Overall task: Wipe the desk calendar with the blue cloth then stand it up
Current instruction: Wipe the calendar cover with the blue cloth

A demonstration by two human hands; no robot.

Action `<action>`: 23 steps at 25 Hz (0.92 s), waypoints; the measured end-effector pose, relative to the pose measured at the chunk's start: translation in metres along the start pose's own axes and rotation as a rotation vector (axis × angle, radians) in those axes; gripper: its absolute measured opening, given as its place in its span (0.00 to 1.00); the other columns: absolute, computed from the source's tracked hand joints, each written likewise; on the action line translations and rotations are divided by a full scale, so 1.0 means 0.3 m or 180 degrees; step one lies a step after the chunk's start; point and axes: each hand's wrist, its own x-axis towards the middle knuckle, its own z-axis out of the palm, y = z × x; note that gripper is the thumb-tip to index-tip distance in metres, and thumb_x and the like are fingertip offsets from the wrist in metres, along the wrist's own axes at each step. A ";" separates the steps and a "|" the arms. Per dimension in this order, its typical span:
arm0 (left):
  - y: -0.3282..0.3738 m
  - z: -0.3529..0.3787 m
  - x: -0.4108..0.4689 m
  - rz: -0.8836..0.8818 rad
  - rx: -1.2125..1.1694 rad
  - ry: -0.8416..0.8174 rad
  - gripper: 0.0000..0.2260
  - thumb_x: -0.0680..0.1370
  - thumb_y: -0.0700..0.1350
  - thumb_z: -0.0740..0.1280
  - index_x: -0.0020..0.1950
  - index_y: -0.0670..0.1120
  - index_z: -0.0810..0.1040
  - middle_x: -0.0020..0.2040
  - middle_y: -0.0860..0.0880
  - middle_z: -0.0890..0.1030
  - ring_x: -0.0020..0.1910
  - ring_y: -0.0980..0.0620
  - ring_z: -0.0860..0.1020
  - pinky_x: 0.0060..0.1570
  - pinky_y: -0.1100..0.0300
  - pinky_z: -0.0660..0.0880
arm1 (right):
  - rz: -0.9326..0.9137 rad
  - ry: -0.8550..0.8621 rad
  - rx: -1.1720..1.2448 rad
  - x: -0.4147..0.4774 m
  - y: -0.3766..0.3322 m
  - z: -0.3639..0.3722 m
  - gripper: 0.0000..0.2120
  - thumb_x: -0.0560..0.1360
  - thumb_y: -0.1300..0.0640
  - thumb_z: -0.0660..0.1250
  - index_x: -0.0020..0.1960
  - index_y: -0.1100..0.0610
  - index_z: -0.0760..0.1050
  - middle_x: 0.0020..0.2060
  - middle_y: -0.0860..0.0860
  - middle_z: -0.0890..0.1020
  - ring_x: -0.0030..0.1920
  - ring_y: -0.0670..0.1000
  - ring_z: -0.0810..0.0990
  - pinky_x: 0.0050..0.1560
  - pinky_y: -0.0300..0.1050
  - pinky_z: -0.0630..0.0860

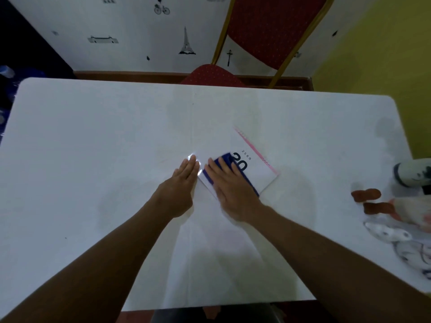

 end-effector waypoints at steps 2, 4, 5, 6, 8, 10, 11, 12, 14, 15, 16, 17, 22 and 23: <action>0.001 -0.003 -0.002 0.0011 0.0012 -0.0018 0.39 0.74 0.32 0.60 0.78 0.45 0.40 0.79 0.47 0.36 0.76 0.52 0.35 0.75 0.56 0.45 | -0.0125 -0.0146 0.0076 -0.118 -0.021 0.016 0.26 0.85 0.56 0.51 0.83 0.55 0.52 0.83 0.50 0.54 0.82 0.52 0.48 0.81 0.54 0.48; 0.003 -0.007 -0.001 -0.0006 0.0011 -0.0056 0.41 0.73 0.31 0.61 0.78 0.45 0.39 0.79 0.48 0.36 0.76 0.52 0.35 0.76 0.55 0.46 | -0.0344 -0.0362 -0.0010 -0.178 -0.005 0.007 0.27 0.85 0.56 0.52 0.83 0.54 0.52 0.83 0.50 0.55 0.82 0.52 0.48 0.81 0.52 0.48; 0.004 -0.009 0.000 -0.0026 0.0008 -0.0060 0.41 0.73 0.31 0.61 0.78 0.45 0.39 0.79 0.48 0.36 0.76 0.51 0.36 0.75 0.56 0.46 | -0.0436 -0.0452 -0.0057 -0.181 0.016 -0.007 0.27 0.85 0.56 0.52 0.83 0.54 0.52 0.83 0.50 0.55 0.82 0.52 0.49 0.81 0.51 0.47; 0.004 -0.012 0.001 -0.0023 -0.0004 -0.0055 0.41 0.73 0.31 0.61 0.78 0.45 0.40 0.79 0.48 0.36 0.77 0.51 0.36 0.75 0.56 0.45 | -0.0436 -0.0502 -0.0041 -0.169 0.039 -0.024 0.27 0.85 0.57 0.53 0.83 0.55 0.53 0.83 0.50 0.55 0.82 0.52 0.49 0.81 0.51 0.46; 0.003 -0.014 -0.002 0.0030 -0.0062 -0.0033 0.40 0.72 0.30 0.60 0.78 0.43 0.42 0.79 0.47 0.37 0.78 0.50 0.38 0.77 0.54 0.47 | -0.0061 -0.0485 0.0126 -0.111 0.096 -0.066 0.26 0.86 0.56 0.54 0.83 0.56 0.54 0.83 0.51 0.54 0.82 0.53 0.49 0.81 0.54 0.46; 0.005 -0.012 -0.007 0.0053 -0.0088 0.0026 0.40 0.71 0.30 0.59 0.78 0.43 0.43 0.79 0.46 0.39 0.78 0.49 0.39 0.77 0.53 0.49 | 0.0369 -0.0393 0.0255 -0.020 0.153 -0.112 0.27 0.87 0.54 0.53 0.83 0.56 0.51 0.83 0.51 0.51 0.82 0.54 0.47 0.80 0.58 0.45; 0.005 -0.011 -0.008 0.0063 -0.0099 0.0048 0.40 0.71 0.30 0.59 0.78 0.43 0.43 0.79 0.46 0.39 0.78 0.49 0.39 0.77 0.53 0.48 | 0.0463 -0.0381 0.0234 0.031 0.171 -0.128 0.27 0.87 0.53 0.53 0.83 0.55 0.49 0.83 0.51 0.49 0.82 0.54 0.45 0.80 0.58 0.44; 0.005 -0.010 -0.006 0.0061 -0.0111 0.0051 0.40 0.71 0.30 0.59 0.78 0.43 0.42 0.79 0.47 0.38 0.78 0.49 0.39 0.77 0.53 0.48 | 0.0495 -0.0369 0.0152 0.081 0.176 -0.134 0.27 0.87 0.52 0.51 0.83 0.55 0.47 0.83 0.51 0.47 0.82 0.54 0.44 0.80 0.58 0.44; 0.004 -0.009 -0.003 0.0040 -0.0118 0.0031 0.41 0.72 0.30 0.60 0.78 0.43 0.41 0.79 0.47 0.37 0.77 0.50 0.37 0.76 0.55 0.46 | 0.0572 -0.0272 -0.0035 0.159 0.153 -0.120 0.28 0.87 0.51 0.50 0.83 0.56 0.44 0.83 0.51 0.45 0.82 0.54 0.42 0.80 0.59 0.44; 0.003 -0.010 -0.002 0.0048 -0.0118 0.0008 0.41 0.72 0.30 0.60 0.78 0.44 0.41 0.79 0.47 0.37 0.77 0.50 0.37 0.76 0.55 0.46 | 0.0642 -0.0187 -0.0107 0.177 0.130 -0.107 0.29 0.86 0.51 0.50 0.83 0.56 0.44 0.83 0.51 0.45 0.82 0.54 0.42 0.80 0.60 0.44; 0.001 -0.011 -0.002 0.0065 -0.0116 -0.0014 0.41 0.72 0.30 0.61 0.78 0.44 0.41 0.79 0.47 0.37 0.77 0.50 0.36 0.76 0.55 0.46 | 0.0663 -0.0086 -0.0190 0.174 0.101 -0.090 0.29 0.86 0.50 0.50 0.83 0.56 0.44 0.83 0.52 0.46 0.82 0.55 0.43 0.80 0.60 0.45; -0.001 -0.011 0.000 0.0078 -0.0103 -0.0024 0.41 0.72 0.30 0.61 0.78 0.44 0.41 0.79 0.47 0.37 0.76 0.51 0.36 0.76 0.55 0.46 | 0.0609 0.0015 -0.0277 0.153 0.070 -0.069 0.29 0.86 0.49 0.50 0.83 0.57 0.46 0.83 0.52 0.48 0.82 0.55 0.45 0.80 0.60 0.47; -0.001 -0.013 0.003 0.0021 0.0002 -0.0075 0.41 0.74 0.31 0.62 0.78 0.46 0.39 0.78 0.49 0.35 0.75 0.52 0.34 0.75 0.56 0.47 | -0.0233 -0.0009 -0.0488 -0.071 0.003 0.040 0.28 0.87 0.48 0.47 0.83 0.56 0.47 0.83 0.53 0.50 0.82 0.54 0.46 0.81 0.58 0.51; 0.000 -0.019 0.003 0.0006 -0.0013 -0.0088 0.41 0.74 0.31 0.62 0.78 0.46 0.39 0.78 0.50 0.35 0.75 0.53 0.34 0.75 0.56 0.48 | -0.0415 -0.0046 -0.0507 -0.099 0.037 0.037 0.27 0.87 0.48 0.47 0.83 0.56 0.48 0.83 0.52 0.51 0.82 0.54 0.46 0.81 0.57 0.50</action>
